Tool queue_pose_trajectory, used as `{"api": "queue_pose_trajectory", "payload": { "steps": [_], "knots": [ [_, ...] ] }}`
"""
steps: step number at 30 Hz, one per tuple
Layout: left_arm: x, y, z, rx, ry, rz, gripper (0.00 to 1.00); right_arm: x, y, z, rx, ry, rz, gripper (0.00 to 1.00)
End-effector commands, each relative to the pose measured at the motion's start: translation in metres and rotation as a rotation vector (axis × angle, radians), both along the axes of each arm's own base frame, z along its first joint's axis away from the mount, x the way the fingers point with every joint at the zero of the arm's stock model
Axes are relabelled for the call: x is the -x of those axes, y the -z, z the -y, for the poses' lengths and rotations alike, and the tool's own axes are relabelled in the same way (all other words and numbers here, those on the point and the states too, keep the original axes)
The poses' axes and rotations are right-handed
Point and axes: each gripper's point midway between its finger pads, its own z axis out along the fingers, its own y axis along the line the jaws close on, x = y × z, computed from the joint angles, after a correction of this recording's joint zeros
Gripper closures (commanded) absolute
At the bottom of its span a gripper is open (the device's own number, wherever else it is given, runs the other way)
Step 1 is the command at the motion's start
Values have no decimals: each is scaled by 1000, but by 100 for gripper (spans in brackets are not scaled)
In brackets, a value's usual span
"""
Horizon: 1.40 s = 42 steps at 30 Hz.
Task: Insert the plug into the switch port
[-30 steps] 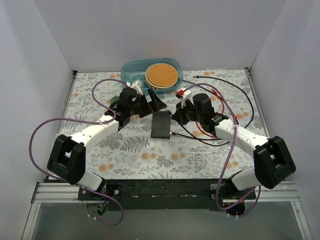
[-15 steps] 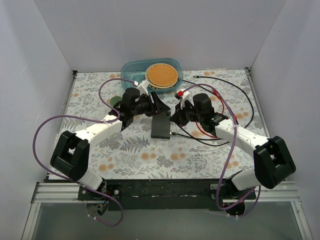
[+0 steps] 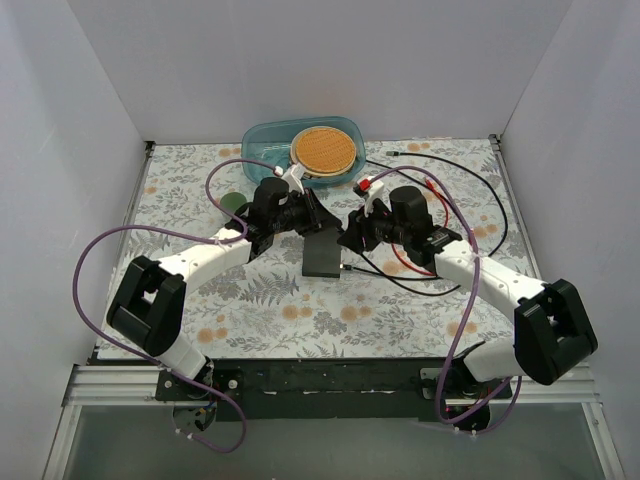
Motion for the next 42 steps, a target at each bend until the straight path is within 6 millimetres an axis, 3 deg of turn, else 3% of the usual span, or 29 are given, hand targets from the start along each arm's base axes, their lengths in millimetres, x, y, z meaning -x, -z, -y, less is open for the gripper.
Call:
{"api": "queue_pose_trajectory", "payload": {
  "steps": [1, 10, 32, 38, 42],
  "knots": [
    [1, -27, -4, 32, -52, 29, 100, -4, -39, -3, -75, 11, 112, 46],
    [1, -33, -5, 32, -58, 32, 100, -6, -37, -4, -68, 8, 112, 61],
    [0, -36, -6, 25, -60, 43, 100, 0, -12, -2, -20, -18, 77, 57],
    [2, -39, -6, 34, -55, 49, 100, -4, -7, -2, -11, 3, 67, 61],
    [4, -40, -5, 48, -48, 47, 100, -8, 0, -3, 7, 9, 42, 70]
  ]
}}
